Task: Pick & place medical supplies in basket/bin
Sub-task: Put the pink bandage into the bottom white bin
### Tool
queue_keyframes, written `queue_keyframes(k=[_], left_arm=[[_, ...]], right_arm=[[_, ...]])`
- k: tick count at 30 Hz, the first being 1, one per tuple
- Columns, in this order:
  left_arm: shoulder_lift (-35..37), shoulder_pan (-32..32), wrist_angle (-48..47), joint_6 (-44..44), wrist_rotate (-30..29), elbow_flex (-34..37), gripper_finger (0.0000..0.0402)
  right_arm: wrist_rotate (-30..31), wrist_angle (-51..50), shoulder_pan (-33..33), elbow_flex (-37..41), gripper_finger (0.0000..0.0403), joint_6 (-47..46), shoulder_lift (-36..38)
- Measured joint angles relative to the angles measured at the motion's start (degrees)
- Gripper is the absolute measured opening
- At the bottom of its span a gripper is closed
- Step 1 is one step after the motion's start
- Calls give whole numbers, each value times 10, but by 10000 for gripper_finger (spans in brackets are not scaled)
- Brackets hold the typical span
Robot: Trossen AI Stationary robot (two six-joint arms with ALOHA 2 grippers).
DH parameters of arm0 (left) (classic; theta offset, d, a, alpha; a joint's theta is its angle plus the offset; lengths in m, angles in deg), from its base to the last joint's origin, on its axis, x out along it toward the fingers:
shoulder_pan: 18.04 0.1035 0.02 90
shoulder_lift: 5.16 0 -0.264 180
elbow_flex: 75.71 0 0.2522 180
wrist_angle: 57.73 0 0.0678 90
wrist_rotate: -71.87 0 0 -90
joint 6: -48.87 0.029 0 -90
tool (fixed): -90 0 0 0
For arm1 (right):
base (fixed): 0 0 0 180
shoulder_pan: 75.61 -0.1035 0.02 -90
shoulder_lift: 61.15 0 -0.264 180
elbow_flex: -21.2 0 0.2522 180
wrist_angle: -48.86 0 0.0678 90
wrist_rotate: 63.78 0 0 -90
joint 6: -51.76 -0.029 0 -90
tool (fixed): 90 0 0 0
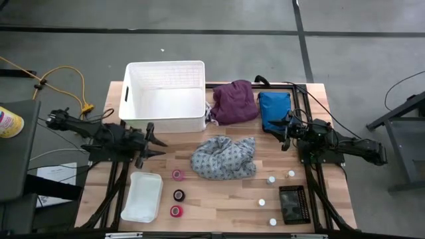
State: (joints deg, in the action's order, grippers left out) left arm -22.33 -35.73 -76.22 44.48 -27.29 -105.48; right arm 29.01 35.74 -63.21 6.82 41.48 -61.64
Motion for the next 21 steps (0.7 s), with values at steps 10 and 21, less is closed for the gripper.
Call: queue_keyframes(k=[10,21], left_arm=[[-227,-1,-161,9,-17,-243,135],[-375,-19,-292,0,-32,-370,135]], right_arm=[[0,0,0,0,181,0,0],[0,0,0,0,181,0,0]])
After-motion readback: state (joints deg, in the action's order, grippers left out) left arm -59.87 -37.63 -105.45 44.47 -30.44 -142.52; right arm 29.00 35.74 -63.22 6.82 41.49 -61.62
